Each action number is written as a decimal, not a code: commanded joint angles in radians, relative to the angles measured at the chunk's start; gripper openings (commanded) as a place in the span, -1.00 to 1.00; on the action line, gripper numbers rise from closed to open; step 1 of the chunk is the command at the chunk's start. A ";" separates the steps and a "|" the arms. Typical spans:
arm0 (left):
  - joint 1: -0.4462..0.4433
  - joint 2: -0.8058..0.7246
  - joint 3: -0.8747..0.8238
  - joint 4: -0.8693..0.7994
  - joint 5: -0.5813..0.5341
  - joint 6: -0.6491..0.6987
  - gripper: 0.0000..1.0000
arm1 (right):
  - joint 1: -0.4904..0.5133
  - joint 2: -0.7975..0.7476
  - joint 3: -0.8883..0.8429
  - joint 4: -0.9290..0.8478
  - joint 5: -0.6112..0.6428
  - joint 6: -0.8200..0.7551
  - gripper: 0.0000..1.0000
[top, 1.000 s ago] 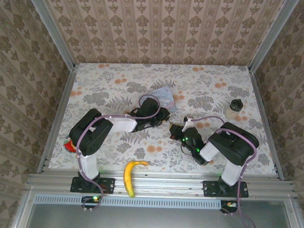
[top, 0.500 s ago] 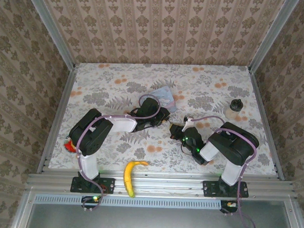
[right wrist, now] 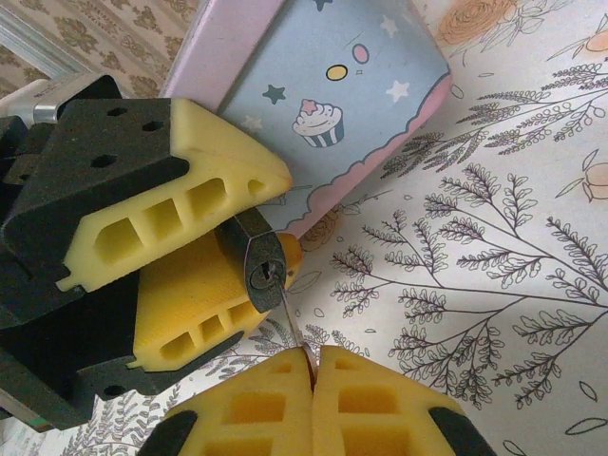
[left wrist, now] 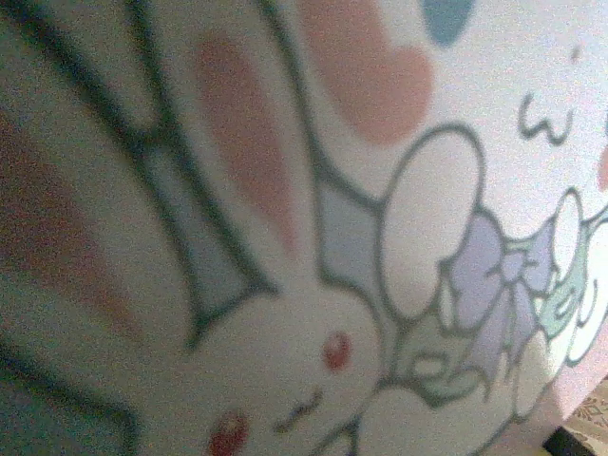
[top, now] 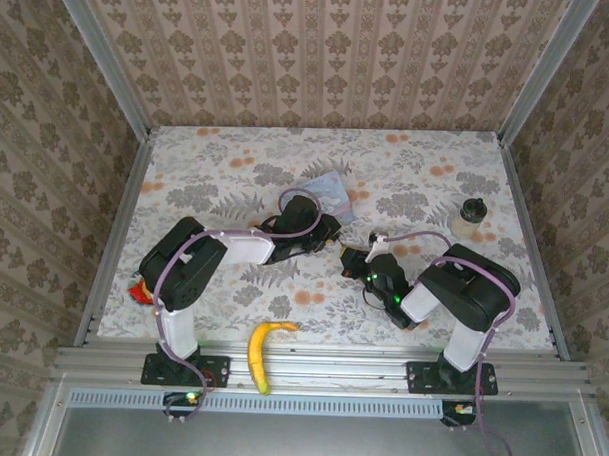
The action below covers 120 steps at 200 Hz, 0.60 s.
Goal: Unlock the padlock with the key
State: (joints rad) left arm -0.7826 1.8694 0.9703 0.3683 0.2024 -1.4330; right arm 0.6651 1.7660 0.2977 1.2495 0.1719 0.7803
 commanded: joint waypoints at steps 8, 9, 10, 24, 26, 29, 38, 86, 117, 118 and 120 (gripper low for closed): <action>-0.007 0.057 -0.025 -0.098 0.129 -0.097 -1.00 | -0.009 -0.033 0.016 0.036 0.005 -0.023 -1.00; -0.007 0.057 -0.025 -0.097 0.129 -0.097 -1.00 | -0.009 -0.033 0.016 0.036 0.006 -0.023 -1.00; -0.007 0.057 -0.025 -0.098 0.129 -0.098 -1.00 | -0.009 -0.033 0.015 0.036 0.005 -0.023 -1.00; -0.007 0.057 -0.028 -0.098 0.130 -0.096 -1.00 | -0.010 -0.034 0.017 0.035 0.004 -0.021 -1.00; -0.007 0.057 -0.028 -0.099 0.130 -0.096 -1.00 | -0.010 -0.034 0.017 0.035 0.004 -0.021 -1.00; -0.007 0.057 -0.027 -0.100 0.130 -0.096 -1.00 | -0.010 -0.034 0.017 0.036 0.003 -0.020 -1.00; -0.007 0.058 -0.027 -0.100 0.130 -0.096 -1.00 | -0.010 -0.036 0.019 0.036 0.002 -0.019 -1.00; -0.007 0.060 -0.033 -0.091 0.130 -0.108 -1.00 | -0.010 -0.053 0.010 0.035 -0.018 -0.018 -1.00; -0.009 0.050 -0.037 -0.112 0.131 -0.100 -1.00 | -0.010 -0.080 0.000 0.014 -0.021 0.002 -1.00; -0.008 0.049 -0.037 -0.113 0.131 -0.100 -1.00 | -0.010 -0.081 0.000 0.012 -0.022 0.004 -1.00; -0.010 0.048 -0.038 -0.117 0.130 -0.100 -1.00 | -0.010 -0.082 0.000 0.009 -0.024 0.007 -1.00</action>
State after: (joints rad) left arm -0.7780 1.8709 0.9703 0.3828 0.2165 -1.4445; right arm 0.6575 1.7264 0.2974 1.2388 0.1616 0.7815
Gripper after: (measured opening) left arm 0.305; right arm 0.062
